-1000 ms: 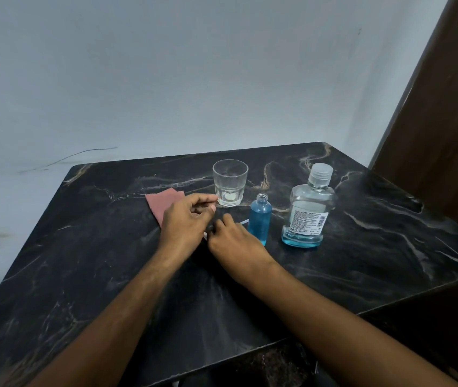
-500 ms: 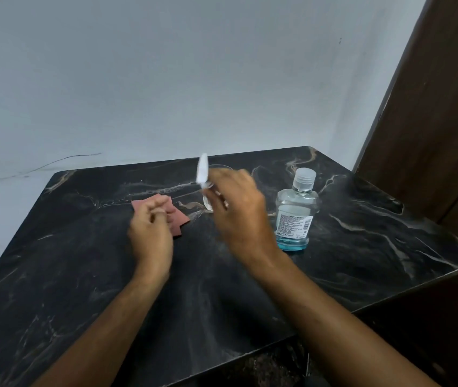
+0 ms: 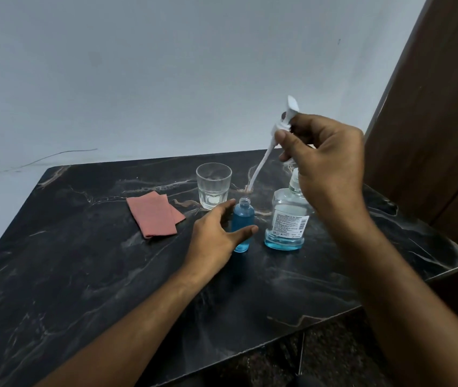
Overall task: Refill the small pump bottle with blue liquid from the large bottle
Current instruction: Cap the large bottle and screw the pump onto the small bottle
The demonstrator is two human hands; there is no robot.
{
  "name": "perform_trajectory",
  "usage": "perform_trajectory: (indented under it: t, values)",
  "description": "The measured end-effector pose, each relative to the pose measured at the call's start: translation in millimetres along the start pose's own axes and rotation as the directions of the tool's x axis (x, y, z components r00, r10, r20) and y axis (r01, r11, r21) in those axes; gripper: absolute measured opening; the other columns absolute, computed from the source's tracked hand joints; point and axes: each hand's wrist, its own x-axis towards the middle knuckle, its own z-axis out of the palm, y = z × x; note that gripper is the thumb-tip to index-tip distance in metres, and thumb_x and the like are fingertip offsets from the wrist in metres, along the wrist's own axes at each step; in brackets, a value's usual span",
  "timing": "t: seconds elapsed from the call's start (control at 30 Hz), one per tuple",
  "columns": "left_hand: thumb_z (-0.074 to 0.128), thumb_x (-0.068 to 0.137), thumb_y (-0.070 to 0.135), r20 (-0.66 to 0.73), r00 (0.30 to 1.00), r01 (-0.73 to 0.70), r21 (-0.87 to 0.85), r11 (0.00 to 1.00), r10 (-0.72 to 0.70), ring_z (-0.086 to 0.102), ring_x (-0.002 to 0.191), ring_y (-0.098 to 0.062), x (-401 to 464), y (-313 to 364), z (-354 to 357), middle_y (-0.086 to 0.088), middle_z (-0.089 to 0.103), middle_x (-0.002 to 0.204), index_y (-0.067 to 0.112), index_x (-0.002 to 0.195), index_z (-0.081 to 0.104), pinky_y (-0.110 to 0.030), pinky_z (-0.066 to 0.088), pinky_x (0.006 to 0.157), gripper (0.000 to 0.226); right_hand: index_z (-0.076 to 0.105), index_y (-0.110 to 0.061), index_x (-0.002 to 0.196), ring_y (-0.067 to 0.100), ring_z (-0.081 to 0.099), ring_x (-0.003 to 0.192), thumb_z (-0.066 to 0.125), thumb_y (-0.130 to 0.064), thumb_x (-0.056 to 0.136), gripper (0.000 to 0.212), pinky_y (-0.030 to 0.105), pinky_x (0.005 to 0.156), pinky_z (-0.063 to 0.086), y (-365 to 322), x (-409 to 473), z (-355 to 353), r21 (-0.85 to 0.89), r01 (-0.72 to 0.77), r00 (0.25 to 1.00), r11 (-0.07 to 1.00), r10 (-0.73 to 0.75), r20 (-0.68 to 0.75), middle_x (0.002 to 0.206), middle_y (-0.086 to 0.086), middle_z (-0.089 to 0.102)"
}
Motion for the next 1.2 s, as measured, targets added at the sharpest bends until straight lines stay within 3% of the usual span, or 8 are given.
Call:
perform_trajectory:
  t: [0.13, 0.37, 0.6, 0.7, 0.77, 0.87, 1.1, 1.2]
  values:
    - [0.09, 0.07, 0.034, -0.047, 0.999, -0.003, -0.044, 0.999, 0.0, 0.067, 0.109, -0.001, 1, -1, 5, 0.006, 0.073, 0.121, 0.019, 0.133, 0.064, -0.014, 0.051, 0.095, 0.07, 0.075, -0.011, 0.109, 0.003, 0.066, 0.058, 0.076, -0.015, 0.088, 0.021, 0.021, 0.06, 0.057, 5, -7, 4, -0.017, -0.009, 0.999, 1.0, 0.009, 0.037, 0.08, -0.006, 0.074]
    - [0.088, 0.073, 0.029, -0.075, 0.997, -0.038, -0.085, 0.996, 0.032, 0.065, 0.096, 0.015, 0, -5, 8, 0.016, 0.074, 0.105, 0.022, 0.122, 0.07, -0.004, 0.05, 0.081, 0.053, 0.075, -0.01, 0.109, 0.0, 0.064, 0.058, 0.076, -0.013, 0.088, 0.022, 0.018, 0.058, 0.056, 20, -13, 16, -0.065, -0.031, 0.993, 0.997, 0.038, 0.115, 0.077, -0.01, 0.072]
    - [0.089, 0.07, 0.029, -0.091, 0.994, -0.068, -0.136, 0.988, 0.056, 0.072, 0.096, 0.001, 1, -11, 10, 0.012, 0.078, 0.102, 0.022, 0.115, 0.074, -0.031, 0.059, 0.09, 0.048, 0.078, -0.014, 0.09, 0.002, 0.06, 0.057, 0.077, -0.011, 0.087, 0.005, 0.017, 0.053, 0.052, 44, -34, 30, -0.193, -0.083, 0.954, 0.978, 0.134, 0.268, 0.066, -0.008, 0.069]
    - [0.089, 0.071, 0.028, -0.085, 0.995, -0.063, -0.15, 0.987, 0.051, 0.073, 0.098, -0.005, 2, -14, 11, 0.009, 0.078, 0.101, 0.023, 0.114, 0.074, -0.037, 0.059, 0.091, 0.046, 0.075, -0.016, 0.078, -0.001, 0.059, 0.054, 0.077, -0.012, 0.086, 0.009, 0.013, 0.052, 0.049, 51, -39, 31, -0.26, -0.09, 0.938, 0.961, 0.169, 0.302, 0.063, -0.01, 0.067]
    - [0.089, 0.071, 0.029, -0.084, 0.995, -0.065, -0.153, 0.986, 0.052, 0.073, 0.097, -0.005, 2, -15, 12, 0.01, 0.078, 0.101, 0.024, 0.113, 0.074, -0.038, 0.059, 0.091, 0.045, 0.076, -0.016, 0.078, -0.001, 0.062, 0.056, 0.076, -0.013, 0.087, 0.009, 0.011, 0.051, 0.048, 52, -40, 32, -0.284, -0.091, 0.934, 0.954, 0.181, 0.307, 0.064, -0.01, 0.068]
    - [0.088, 0.071, 0.032, -0.087, 0.994, -0.073, -0.144, 0.987, 0.061, 0.072, 0.095, 0.001, 1, -14, 12, 0.015, 0.077, 0.099, 0.03, 0.112, 0.073, -0.032, 0.06, 0.089, 0.043, 0.077, -0.014, 0.081, 0.007, 0.065, 0.06, 0.075, -0.012, 0.089, 0.008, 0.02, 0.054, 0.054, 52, -40, 34, -0.319, -0.088, 0.927, 0.944, 0.195, 0.32, 0.068, -0.004, 0.071]
    - [0.089, 0.07, 0.029, -0.133, 0.989, -0.088, -0.186, 0.979, 0.063, 0.074, 0.093, -0.004, -1, -11, 11, 0.012, 0.077, 0.1, 0.029, 0.109, 0.074, -0.035, 0.061, 0.085, 0.042, 0.079, -0.017, 0.087, 0.001, 0.067, 0.068, 0.076, -0.011, 0.088, 0.007, 0.009, 0.058, 0.051, 53, -49, 39, -0.299, -0.08, 0.943, 0.951, 0.169, 0.286, 0.071, -0.011, 0.071]
    - [0.086, 0.067, 0.039, -0.169, 0.981, -0.129, -0.206, 0.97, 0.094, 0.074, 0.095, -0.007, -3, -8, 8, 0.01, 0.077, 0.102, 0.024, 0.111, 0.074, -0.038, 0.061, 0.086, 0.048, 0.079, -0.015, 0.091, -0.004, 0.068, 0.072, 0.078, -0.012, 0.086, 0.006, 0.005, 0.06, 0.05, 51, -52, 43, -0.263, -0.071, 0.965, 0.962, 0.133, 0.228, 0.067, -0.017, 0.065]
